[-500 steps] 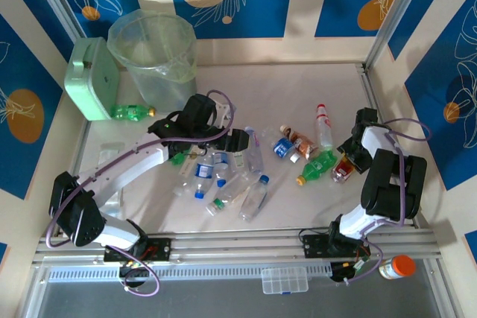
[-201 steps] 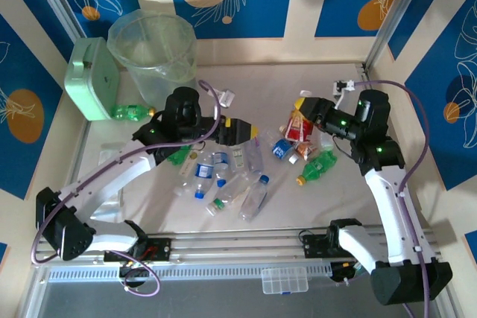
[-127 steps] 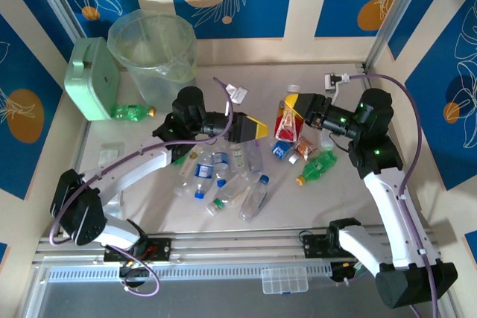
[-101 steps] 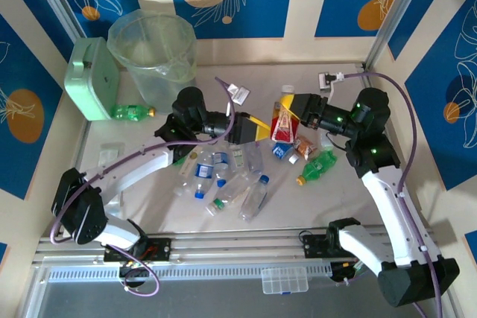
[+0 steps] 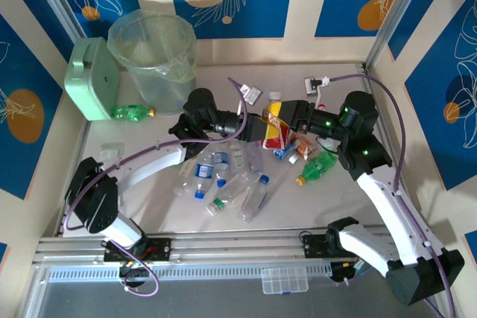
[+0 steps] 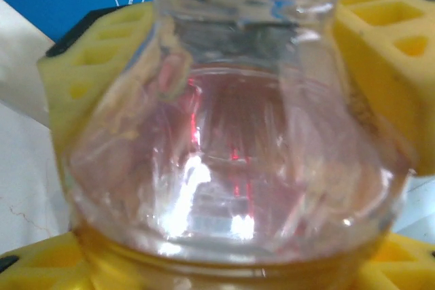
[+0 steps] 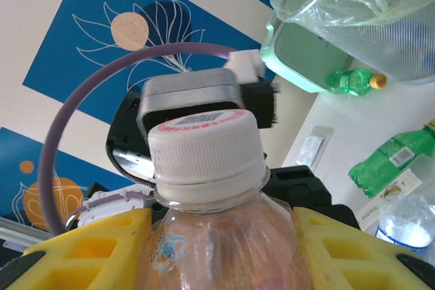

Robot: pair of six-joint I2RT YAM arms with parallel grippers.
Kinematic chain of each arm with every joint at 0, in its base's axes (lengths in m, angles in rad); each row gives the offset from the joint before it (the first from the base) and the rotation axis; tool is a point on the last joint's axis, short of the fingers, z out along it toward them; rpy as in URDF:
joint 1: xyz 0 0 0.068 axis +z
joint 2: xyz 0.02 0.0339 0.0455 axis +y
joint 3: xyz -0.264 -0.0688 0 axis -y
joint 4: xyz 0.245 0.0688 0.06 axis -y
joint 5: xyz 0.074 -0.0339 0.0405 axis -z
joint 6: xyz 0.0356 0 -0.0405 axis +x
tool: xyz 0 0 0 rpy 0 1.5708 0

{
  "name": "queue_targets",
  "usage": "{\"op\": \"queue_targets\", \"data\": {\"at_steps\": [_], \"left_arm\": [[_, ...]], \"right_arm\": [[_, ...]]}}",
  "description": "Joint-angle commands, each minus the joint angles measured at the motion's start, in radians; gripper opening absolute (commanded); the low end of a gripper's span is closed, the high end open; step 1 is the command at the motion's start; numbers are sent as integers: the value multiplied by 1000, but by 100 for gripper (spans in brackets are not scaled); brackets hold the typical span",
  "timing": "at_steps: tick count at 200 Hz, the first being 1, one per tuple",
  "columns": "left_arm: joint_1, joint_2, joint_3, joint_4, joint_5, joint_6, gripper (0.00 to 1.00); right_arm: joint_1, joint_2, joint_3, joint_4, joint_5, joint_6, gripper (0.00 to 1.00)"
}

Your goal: Put the plastic bottles in the bin

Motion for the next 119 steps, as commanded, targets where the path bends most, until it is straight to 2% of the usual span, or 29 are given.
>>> {"op": "queue_targets", "data": {"at_steps": [1,21,31,49,62,93,119], "left_arm": [[-8,-7,42,74,9,-2,54],[-10,-7,41,95,17,-10,39],[-9,-7,40,105,21,-14,36],[-10,-12,38,100,14,-6,39],[-10,-19,36,86,6,7,40],[-4,-44,38,-6,-24,86,41],[24,-118,45,-270,-231,290,40]], "right_arm": [[13,-31,-26,-16,51,-50,45],[15,-35,-35,-16,57,-54,45],[15,-36,-33,-18,56,-56,49],[15,-42,-19,-48,67,-75,82],[13,-54,7,-95,92,-108,98],[8,-101,77,-203,159,-193,99],[8,-173,114,-315,329,-241,100]]}}
